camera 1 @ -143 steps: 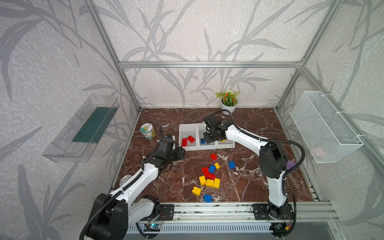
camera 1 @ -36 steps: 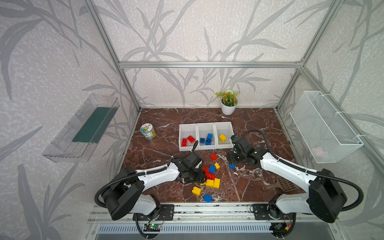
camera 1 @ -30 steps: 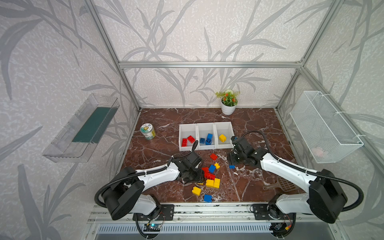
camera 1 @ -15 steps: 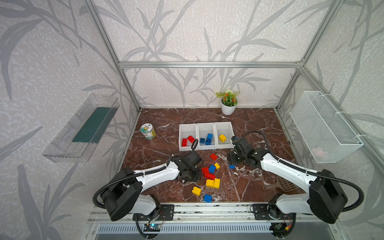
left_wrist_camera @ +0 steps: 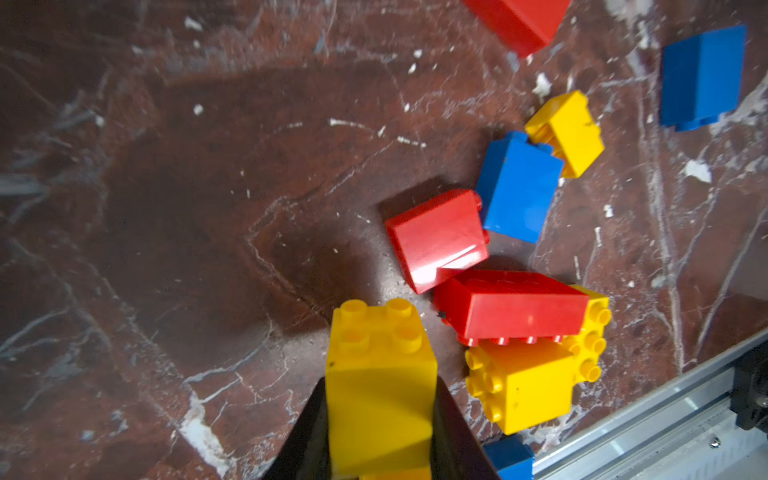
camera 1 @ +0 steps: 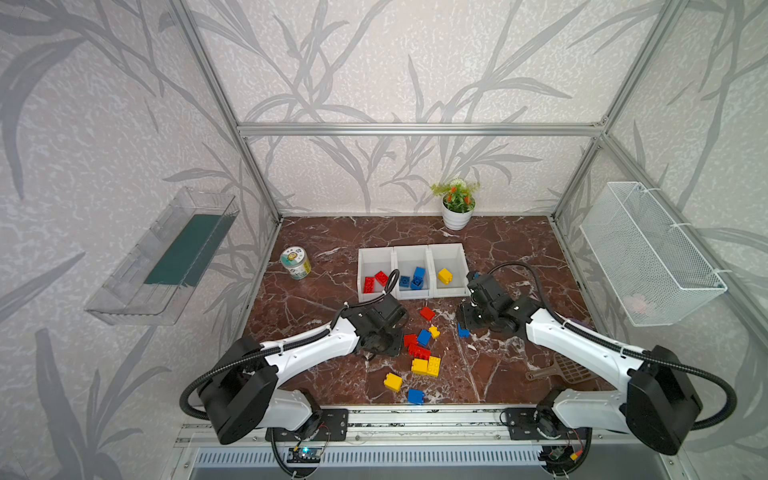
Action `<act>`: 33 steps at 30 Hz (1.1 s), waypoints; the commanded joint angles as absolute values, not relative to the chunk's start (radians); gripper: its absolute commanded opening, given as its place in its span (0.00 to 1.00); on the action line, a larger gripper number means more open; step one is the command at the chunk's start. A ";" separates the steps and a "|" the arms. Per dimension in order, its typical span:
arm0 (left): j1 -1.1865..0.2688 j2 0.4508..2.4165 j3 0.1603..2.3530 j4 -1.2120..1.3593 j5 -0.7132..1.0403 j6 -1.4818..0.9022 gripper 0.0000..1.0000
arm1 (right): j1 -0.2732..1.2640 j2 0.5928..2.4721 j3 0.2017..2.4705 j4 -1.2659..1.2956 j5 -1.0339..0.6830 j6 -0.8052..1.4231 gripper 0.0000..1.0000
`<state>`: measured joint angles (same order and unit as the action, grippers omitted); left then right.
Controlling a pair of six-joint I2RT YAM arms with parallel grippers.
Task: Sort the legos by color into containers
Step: 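Carry the yellow brick over the farthest compartment and release it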
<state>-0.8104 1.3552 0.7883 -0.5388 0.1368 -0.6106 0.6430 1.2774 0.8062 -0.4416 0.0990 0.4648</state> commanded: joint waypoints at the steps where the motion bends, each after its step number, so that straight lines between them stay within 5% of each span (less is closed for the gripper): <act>1: -0.809 1.328 0.858 -0.575 0.062 -0.567 0.32 | 0.638 1.215 0.800 -0.494 0.155 0.496 0.63; 20: -0.701 1.953 1.661 -0.422 0.193 -0.309 0.33 | 0.486 1.049 0.788 -0.650 0.117 0.451 0.63; 33: -0.700 2.179 1.857 -0.383 0.228 -0.279 0.34 | 0.471 1.073 0.821 -0.672 0.076 0.412 0.63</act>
<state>-0.7002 2.1628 1.8183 -0.3985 0.2123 -0.3050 0.4797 1.0729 0.7990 -0.6403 0.0845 0.4351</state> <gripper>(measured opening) 0.346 0.635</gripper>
